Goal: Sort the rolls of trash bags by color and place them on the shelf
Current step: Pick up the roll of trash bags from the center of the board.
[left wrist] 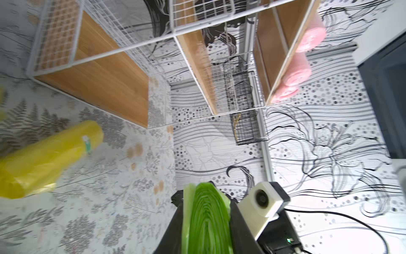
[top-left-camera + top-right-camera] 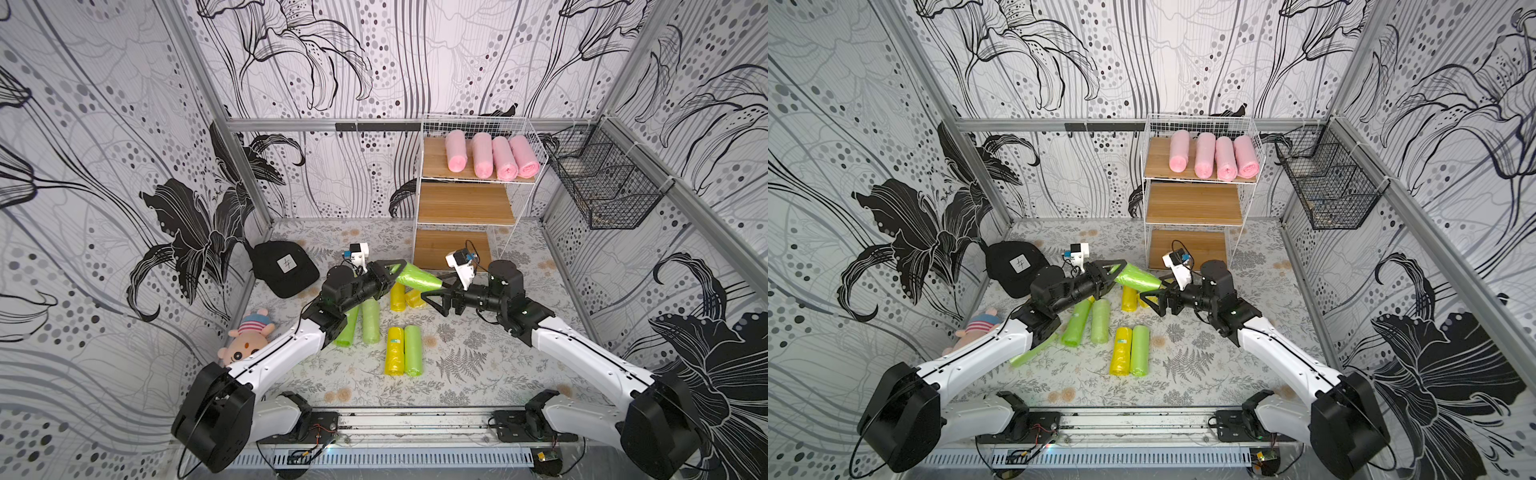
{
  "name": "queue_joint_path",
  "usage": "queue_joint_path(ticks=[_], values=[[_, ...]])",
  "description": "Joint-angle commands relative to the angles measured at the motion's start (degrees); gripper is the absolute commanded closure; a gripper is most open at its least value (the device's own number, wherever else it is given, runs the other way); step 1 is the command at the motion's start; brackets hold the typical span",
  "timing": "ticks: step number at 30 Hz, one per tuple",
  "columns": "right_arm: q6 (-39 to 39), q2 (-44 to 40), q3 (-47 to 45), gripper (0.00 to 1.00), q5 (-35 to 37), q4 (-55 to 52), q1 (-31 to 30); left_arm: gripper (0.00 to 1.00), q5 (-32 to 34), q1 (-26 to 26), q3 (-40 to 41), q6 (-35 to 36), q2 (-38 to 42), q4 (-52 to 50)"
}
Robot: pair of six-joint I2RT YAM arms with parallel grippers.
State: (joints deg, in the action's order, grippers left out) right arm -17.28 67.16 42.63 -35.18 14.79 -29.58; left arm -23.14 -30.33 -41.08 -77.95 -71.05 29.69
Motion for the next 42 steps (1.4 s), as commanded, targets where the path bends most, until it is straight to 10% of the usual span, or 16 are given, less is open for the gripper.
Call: queue_joint_path(ticks=[1, 15, 24, 34, 42], values=[[-10.6, -0.5, -1.5, 0.08, -4.1, 15.3, 0.5, 0.83, -2.9, 0.1, 0.1, -6.4, -0.3, 10.2], [-18.3, -0.2, -4.0, 0.19, -3.2, 27.3, 0.6, 0.83, -3.4, 0.1, 0.8, -9.7, -2.0, 13.8], [-19.5, 0.5, -4.0, 0.53, -3.1, 26.7, 0.6, 0.82, -3.2, 0.1, 0.1, -8.4, -1.8, 12.3], [-18.1, -4.3, -4.7, 0.69, 3.8, 20.3, 0.6, 0.44, -3.1, 0.1, -1.8, -4.7, -1.7, 7.1], [-10.3, -14.0, -1.6, 0.71, 23.2, 1.1, 3.7, 0.24, 1.3, 1.5, -4.2, 7.7, 2.2, -10.5]])
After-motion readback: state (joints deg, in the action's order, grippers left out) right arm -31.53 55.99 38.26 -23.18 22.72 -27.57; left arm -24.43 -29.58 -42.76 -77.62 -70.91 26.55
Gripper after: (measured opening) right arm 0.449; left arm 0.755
